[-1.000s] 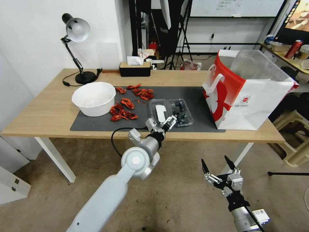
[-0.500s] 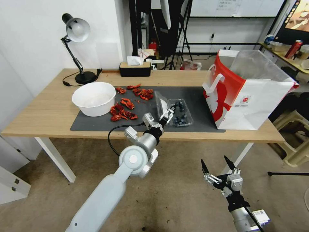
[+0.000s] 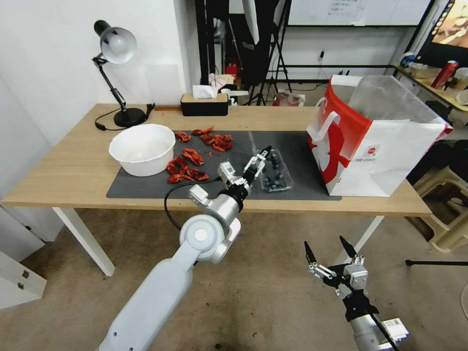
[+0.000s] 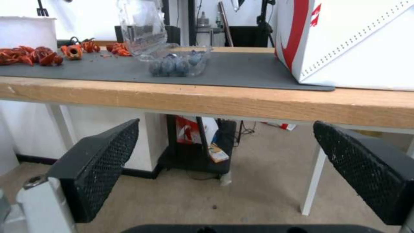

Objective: Close the takeout container lid, then place the container into the takeout bag.

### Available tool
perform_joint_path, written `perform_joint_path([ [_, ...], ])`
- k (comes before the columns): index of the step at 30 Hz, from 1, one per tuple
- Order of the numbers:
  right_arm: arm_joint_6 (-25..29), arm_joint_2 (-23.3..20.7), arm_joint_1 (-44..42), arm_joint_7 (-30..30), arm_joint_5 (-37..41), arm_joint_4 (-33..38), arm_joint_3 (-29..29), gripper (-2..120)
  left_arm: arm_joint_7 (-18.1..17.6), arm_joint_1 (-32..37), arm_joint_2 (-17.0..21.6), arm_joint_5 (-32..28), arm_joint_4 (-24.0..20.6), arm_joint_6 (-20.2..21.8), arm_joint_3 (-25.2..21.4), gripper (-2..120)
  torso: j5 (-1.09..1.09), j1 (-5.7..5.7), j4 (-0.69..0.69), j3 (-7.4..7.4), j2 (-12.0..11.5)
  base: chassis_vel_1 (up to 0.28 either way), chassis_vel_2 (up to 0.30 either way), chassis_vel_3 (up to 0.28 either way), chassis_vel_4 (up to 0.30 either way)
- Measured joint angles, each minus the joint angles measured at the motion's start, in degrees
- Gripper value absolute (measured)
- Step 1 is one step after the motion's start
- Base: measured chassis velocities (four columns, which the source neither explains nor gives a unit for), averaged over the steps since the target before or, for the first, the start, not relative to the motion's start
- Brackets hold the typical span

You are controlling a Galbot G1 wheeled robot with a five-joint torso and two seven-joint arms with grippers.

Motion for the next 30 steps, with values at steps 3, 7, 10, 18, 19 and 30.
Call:
perform_joint_path([
  [3,0.0,0.0,0.0,0.0,0.0,0.1,0.0,100,0.0,-1.0,-0.2,-0.1,0.7,0.5,0.7,100,0.00,0.00,0.00,0.00,0.0,0.000,0.000,0.000,0.000],
  [7,0.0,0.1,0.1,0.0,0.0,0.2,0.1,100,0.1,-2.2,-0.5,-0.1,2.2,0.8,1.5,100,0.00,0.00,0.00,0.00,0.0,0.000,0.000,0.000,0.000],
  [10,-0.1,0.0,0.1,0.1,0.1,0.2,0.2,100,0.3,-3.1,-0.8,-0.1,3.2,0.9,2.0,100,0.00,0.00,0.00,0.00,0.0,0.000,0.000,0.000,0.000],
  [18,-0.1,0.0,0.1,0.2,0.2,0.0,0.3,100,0.8,-5.4,-1.7,0.0,5.3,1.0,3.0,100,0.00,0.00,0.00,0.00,0.0,0.000,0.000,0.000,0.000],
  [19,-0.1,0.0,0.1,0.3,0.2,-0.1,0.3,100,0.9,-6.2,-2.0,0.0,5.9,1.3,3.4,100,0.00,0.00,0.00,0.00,0.0,0.000,0.000,0.000,0.000],
  [30,0.0,-0.1,-0.1,0.5,0.2,-0.1,0.5,100,0.3,-9.6,-4.4,0.7,11.1,2.7,5.2,100,0.00,0.00,0.00,0.00,0.0,0.000,0.000,0.000,0.000],
])
